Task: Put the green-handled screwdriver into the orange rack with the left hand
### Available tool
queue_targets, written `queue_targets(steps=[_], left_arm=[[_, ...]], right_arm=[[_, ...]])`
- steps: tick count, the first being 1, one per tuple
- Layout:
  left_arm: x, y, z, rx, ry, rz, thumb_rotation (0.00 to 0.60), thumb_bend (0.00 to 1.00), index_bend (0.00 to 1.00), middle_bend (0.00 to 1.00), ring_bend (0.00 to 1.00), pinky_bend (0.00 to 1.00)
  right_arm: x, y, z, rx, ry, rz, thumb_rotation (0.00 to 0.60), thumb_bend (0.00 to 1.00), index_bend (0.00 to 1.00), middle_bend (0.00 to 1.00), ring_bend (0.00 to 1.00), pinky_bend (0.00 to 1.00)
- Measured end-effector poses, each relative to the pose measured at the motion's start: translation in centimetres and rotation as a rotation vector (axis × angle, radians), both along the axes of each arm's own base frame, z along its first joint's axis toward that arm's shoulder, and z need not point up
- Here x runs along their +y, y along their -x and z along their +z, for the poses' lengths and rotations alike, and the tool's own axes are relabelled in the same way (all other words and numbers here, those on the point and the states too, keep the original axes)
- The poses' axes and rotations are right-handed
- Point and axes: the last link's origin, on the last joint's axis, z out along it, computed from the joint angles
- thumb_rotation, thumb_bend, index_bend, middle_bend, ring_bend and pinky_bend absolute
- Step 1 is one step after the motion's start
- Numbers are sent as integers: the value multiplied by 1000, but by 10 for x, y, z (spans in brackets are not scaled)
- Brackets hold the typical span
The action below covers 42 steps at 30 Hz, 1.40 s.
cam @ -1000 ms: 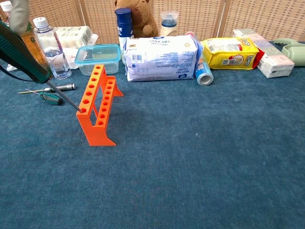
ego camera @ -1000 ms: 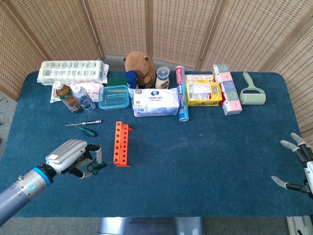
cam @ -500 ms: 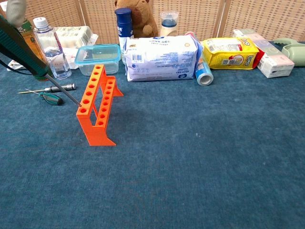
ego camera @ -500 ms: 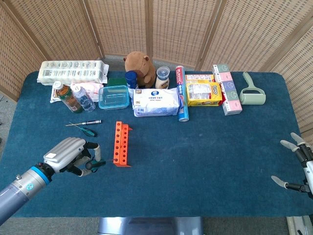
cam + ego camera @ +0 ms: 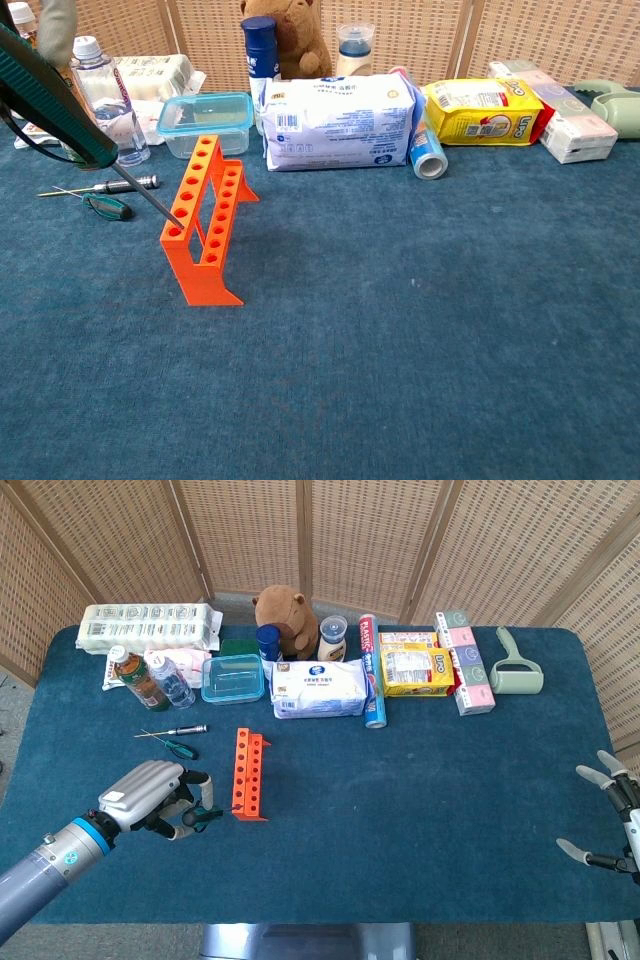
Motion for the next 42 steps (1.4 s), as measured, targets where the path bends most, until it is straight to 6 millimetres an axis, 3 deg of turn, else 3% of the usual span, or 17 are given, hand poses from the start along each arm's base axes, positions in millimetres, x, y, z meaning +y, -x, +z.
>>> queue_targets(steps=[30, 42], left_arm=[[3, 0, -4, 10, 2, 16, 600, 333, 659, 953, 827, 862], [12, 7, -10, 10, 2, 60, 600, 333, 658, 953, 826, 862]], right_arm=[[0, 0, 1, -5, 0, 0, 600, 59, 160, 28, 13, 0], [0, 0, 1, -5, 2, -1, 600, 59, 160, 28, 13, 0]])
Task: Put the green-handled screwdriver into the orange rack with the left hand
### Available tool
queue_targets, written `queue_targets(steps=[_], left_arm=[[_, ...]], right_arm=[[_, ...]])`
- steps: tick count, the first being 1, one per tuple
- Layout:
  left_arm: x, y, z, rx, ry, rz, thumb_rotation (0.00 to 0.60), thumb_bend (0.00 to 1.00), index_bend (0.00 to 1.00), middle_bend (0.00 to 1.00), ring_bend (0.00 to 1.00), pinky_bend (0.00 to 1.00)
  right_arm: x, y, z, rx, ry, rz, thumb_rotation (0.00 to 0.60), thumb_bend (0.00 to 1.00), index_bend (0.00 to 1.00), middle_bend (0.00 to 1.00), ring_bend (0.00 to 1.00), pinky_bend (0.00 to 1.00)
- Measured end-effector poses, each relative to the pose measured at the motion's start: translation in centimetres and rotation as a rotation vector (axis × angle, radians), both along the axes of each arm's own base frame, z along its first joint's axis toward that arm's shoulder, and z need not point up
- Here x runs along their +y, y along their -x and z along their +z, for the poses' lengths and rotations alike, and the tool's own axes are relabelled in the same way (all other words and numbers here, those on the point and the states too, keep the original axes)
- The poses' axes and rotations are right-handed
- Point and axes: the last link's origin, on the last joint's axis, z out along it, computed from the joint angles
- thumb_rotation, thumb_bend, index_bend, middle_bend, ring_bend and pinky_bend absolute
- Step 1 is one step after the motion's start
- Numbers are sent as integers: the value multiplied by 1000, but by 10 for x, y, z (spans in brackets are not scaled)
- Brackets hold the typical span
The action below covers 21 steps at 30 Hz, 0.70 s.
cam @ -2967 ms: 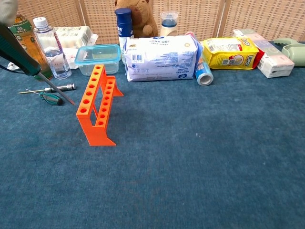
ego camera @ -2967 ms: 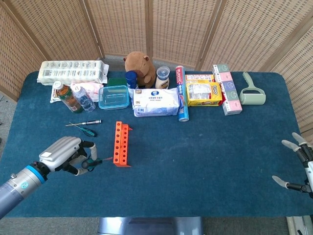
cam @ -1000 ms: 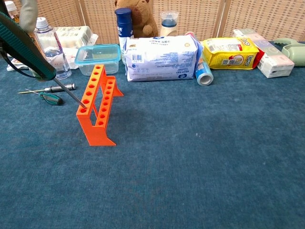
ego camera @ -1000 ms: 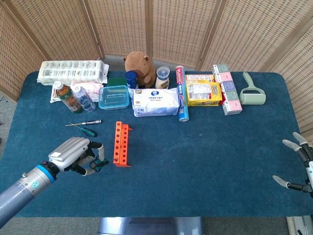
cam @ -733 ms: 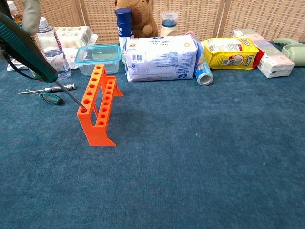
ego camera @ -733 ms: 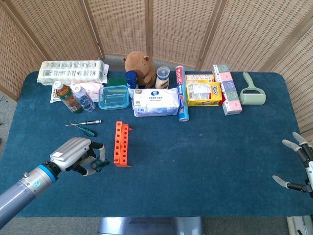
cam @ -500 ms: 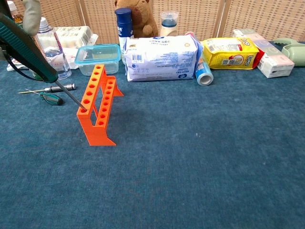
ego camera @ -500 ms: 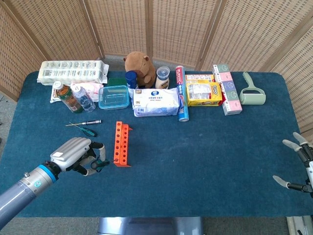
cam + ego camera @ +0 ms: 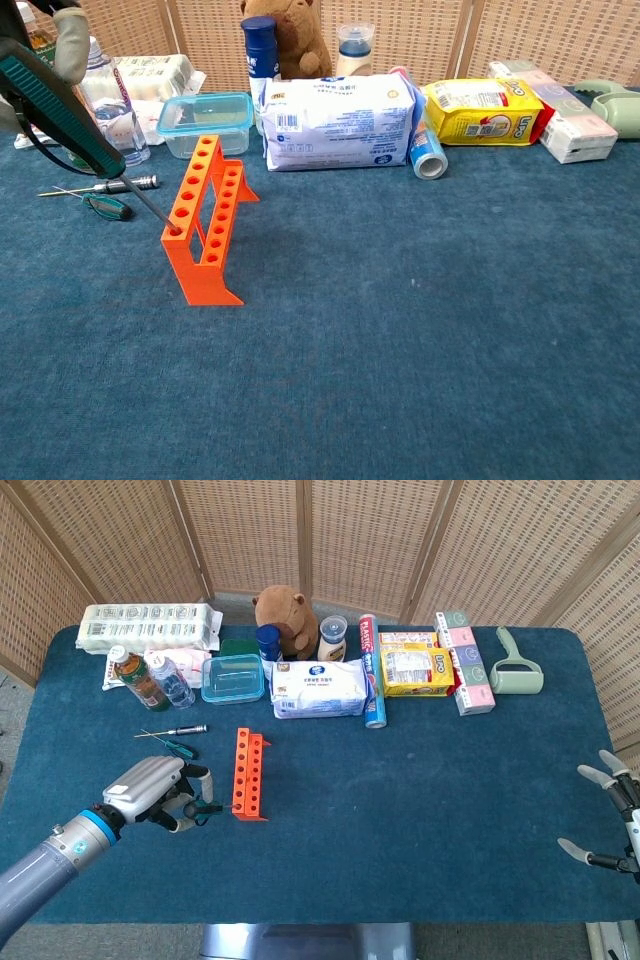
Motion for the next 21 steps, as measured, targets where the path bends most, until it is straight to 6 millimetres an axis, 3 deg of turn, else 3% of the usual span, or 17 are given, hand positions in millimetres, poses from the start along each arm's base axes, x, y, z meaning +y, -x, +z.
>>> queue_targets(steps=[21], left_arm=[[15, 1, -10, 16, 0, 30, 600, 334, 659, 953, 827, 862]], right_arm=[[-1, 2, 2, -5, -2, -6, 600, 59, 160, 28, 13, 0]])
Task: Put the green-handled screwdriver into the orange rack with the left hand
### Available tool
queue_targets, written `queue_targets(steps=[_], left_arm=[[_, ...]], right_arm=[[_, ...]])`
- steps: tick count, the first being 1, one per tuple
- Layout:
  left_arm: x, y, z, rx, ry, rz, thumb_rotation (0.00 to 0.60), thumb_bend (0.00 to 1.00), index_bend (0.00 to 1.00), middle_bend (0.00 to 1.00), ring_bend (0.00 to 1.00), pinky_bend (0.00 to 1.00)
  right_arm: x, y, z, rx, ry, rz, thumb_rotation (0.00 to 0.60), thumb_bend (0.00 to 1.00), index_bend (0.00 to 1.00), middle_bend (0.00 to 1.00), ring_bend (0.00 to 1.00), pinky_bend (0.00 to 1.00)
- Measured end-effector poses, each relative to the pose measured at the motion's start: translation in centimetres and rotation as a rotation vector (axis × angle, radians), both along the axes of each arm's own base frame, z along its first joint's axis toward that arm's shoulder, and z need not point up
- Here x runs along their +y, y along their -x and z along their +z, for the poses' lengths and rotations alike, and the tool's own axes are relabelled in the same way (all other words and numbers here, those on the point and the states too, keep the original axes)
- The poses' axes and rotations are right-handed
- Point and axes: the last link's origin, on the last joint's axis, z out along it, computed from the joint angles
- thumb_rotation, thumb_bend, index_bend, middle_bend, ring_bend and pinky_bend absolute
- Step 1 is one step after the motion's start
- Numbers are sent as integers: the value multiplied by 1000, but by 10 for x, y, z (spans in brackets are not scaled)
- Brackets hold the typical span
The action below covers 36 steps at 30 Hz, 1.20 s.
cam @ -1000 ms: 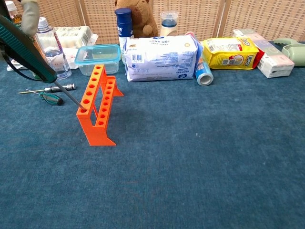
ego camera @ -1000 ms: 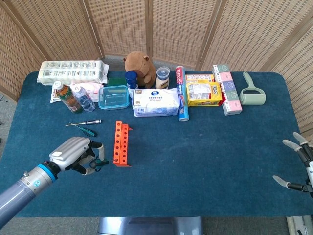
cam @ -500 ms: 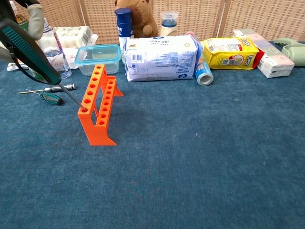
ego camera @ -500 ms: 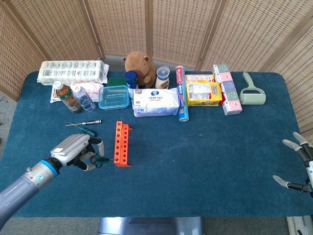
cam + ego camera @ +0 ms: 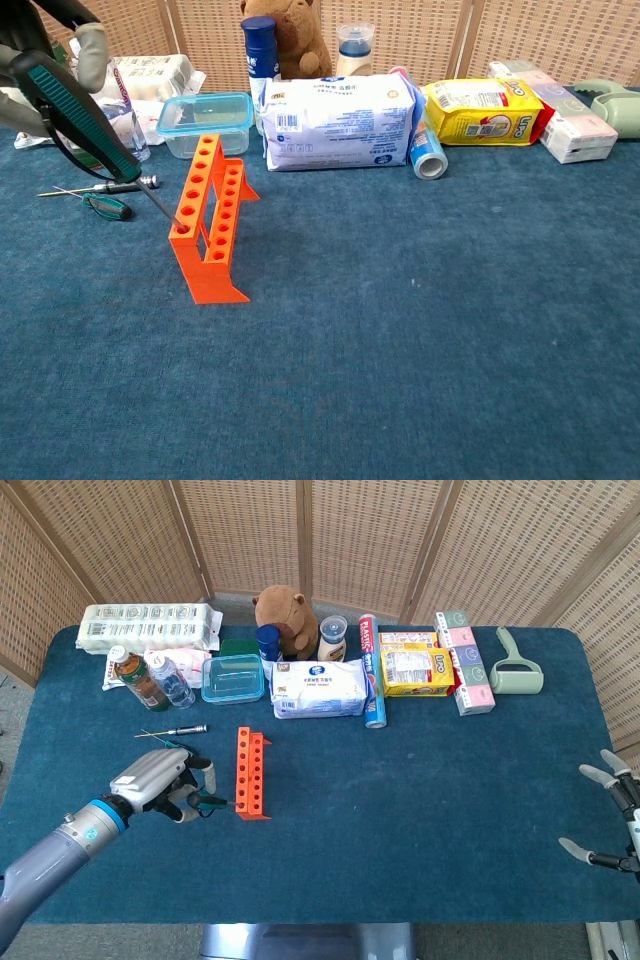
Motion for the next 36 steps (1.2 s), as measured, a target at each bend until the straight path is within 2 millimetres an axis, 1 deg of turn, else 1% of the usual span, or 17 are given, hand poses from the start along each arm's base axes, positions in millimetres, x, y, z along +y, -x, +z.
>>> queue_targets(steps=[7, 15, 28, 33, 36], left_arm=[[1, -2, -2, 36, 3, -1, 600, 334, 658, 953, 826, 862], [5, -4, -14, 67, 14, 8, 600, 334, 658, 953, 827, 862], [10, -12, -20, 94, -11, 3, 600, 335, 656, 953, 826, 862], [11, -14, -24, 99, -21, -3, 600, 335, 576, 953, 826, 862], [12, -14, -27, 101, -27, -4, 600, 336, 552, 953, 827, 862]], right_arm=[[0, 0, -1, 0, -2, 2, 600, 58, 160, 30, 13, 0], [0, 0, -1, 1, -4, 2, 600, 59, 160, 31, 13, 0], [0, 0, 0, -1, -4, 0, 600, 59, 159, 31, 13, 0], [-1, 0, 0, -2, -5, 0, 600, 59, 159, 31, 13, 0], [0, 0, 0, -3, -5, -1, 600, 59, 159, 31, 13, 0]])
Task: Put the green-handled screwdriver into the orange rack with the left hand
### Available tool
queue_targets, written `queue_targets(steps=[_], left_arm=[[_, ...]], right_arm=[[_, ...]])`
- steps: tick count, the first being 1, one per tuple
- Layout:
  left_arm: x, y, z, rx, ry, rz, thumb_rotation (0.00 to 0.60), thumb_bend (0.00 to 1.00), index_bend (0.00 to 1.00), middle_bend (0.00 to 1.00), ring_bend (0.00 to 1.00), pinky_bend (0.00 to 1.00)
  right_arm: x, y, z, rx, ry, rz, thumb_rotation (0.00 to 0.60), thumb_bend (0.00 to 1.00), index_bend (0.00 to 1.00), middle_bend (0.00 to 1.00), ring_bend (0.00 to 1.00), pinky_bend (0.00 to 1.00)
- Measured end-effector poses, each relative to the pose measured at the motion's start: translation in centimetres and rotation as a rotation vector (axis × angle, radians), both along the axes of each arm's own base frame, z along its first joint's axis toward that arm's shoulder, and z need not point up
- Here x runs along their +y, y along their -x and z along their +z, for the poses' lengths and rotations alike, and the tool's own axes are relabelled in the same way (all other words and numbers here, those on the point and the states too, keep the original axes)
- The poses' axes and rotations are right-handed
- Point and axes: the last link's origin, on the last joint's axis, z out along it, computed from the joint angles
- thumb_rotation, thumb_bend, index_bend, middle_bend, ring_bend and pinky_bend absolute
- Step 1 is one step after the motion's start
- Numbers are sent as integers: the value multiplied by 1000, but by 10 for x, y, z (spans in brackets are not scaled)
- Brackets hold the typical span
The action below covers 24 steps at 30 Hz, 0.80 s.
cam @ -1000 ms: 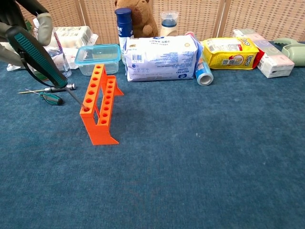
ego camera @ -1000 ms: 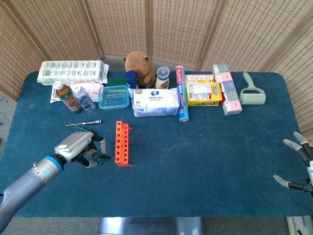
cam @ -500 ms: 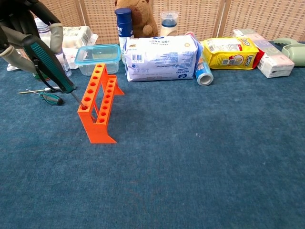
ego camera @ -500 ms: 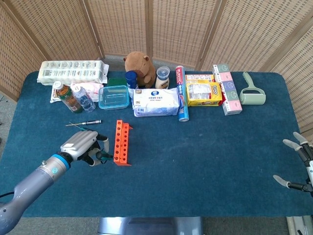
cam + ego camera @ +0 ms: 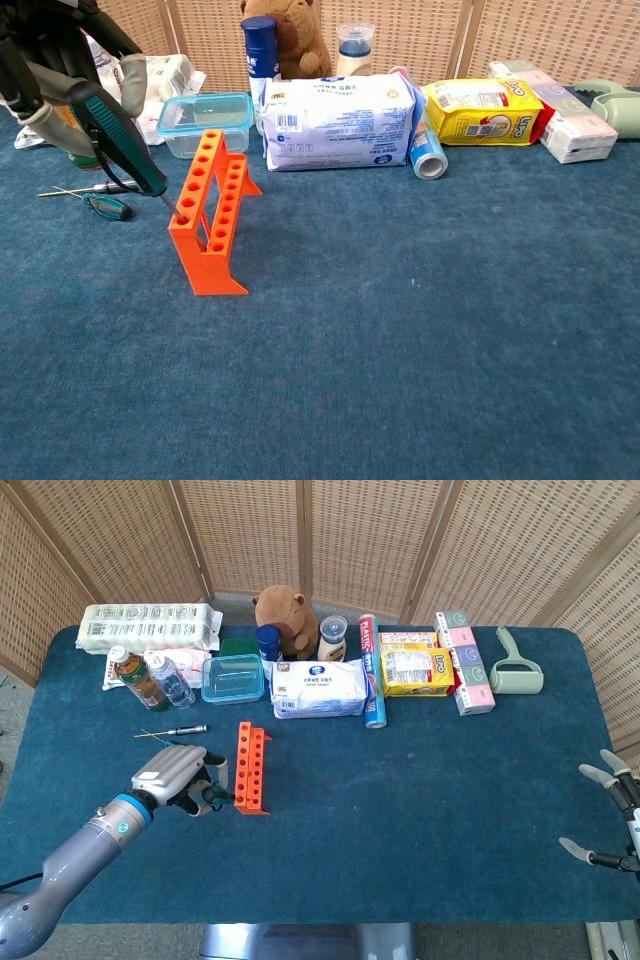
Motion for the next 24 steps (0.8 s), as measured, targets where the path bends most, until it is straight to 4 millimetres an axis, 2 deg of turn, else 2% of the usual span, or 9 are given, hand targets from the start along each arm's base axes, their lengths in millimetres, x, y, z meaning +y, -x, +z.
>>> queue_targets(steps=[3, 5, 13, 24], left_arm=[[0, 0, -2, 2, -7, 0, 600, 337, 533, 953, 827, 862], [1, -1, -2, 1, -12, 0, 600, 338, 487, 953, 827, 862], [3, -1, -2, -3, -37, 2, 600, 340, 242, 952, 827, 862], [4, -2, 1, -32, -63, -12, 600, 340, 171, 936, 827, 862]], right_arm=[[0, 0, 0, 0, 0, -1, 600, 59, 159, 31, 13, 0], [0, 0, 0, -1, -2, -2, 600, 59, 160, 31, 13, 0], [0, 0, 0, -1, -1, -3, 600, 59, 159, 31, 14, 0], [0, 0, 0, -1, -1, -3, 600, 59, 160, 31, 14, 0]])
